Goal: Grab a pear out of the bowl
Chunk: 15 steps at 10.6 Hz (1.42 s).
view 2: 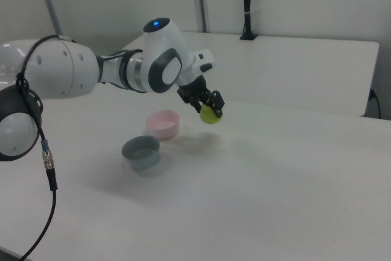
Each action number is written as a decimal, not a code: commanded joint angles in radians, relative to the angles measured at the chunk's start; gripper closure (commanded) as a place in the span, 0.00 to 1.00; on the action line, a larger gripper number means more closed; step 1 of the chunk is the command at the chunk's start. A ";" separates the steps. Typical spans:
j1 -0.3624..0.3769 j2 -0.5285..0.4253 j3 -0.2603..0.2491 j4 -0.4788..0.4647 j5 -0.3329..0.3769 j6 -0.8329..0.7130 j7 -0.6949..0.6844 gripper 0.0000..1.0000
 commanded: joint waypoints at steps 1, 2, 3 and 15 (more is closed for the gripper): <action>-0.014 0.053 0.002 0.004 -0.046 0.068 -0.004 0.49; -0.014 0.072 0.002 0.002 -0.048 0.082 -0.002 0.48; -0.014 0.087 0.002 0.004 -0.050 0.093 -0.002 0.45; 0.021 -0.041 0.006 -0.015 -0.042 -0.020 0.007 0.00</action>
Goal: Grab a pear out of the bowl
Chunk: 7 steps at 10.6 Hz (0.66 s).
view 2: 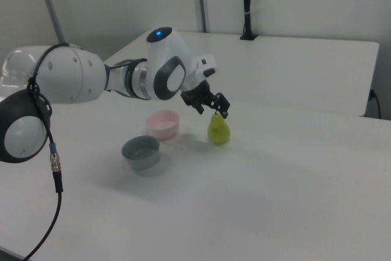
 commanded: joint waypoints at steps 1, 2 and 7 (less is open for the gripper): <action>0.049 -0.142 0.006 -0.035 -0.006 -0.180 0.009 0.00; 0.075 -0.187 0.009 -0.035 -0.003 -0.272 0.012 0.00; 0.186 -0.403 0.012 -0.063 0.019 -0.659 0.032 0.00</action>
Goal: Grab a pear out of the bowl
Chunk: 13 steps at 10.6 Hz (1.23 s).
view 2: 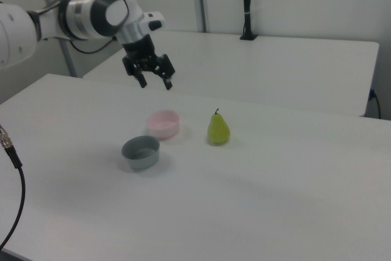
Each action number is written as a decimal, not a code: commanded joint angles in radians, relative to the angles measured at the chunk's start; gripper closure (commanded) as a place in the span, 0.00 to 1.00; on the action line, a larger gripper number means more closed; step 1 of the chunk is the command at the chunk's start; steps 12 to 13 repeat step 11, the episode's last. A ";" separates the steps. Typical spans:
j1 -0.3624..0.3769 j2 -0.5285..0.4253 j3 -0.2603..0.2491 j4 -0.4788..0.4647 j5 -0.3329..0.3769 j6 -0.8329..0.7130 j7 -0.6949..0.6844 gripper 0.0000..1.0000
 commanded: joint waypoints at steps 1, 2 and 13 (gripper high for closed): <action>0.052 -0.147 -0.005 -0.076 0.035 -0.164 0.015 0.00; 0.061 -0.176 -0.007 -0.087 0.053 -0.221 0.015 0.00; 0.058 -0.351 -0.018 -0.170 0.130 -0.364 0.011 0.00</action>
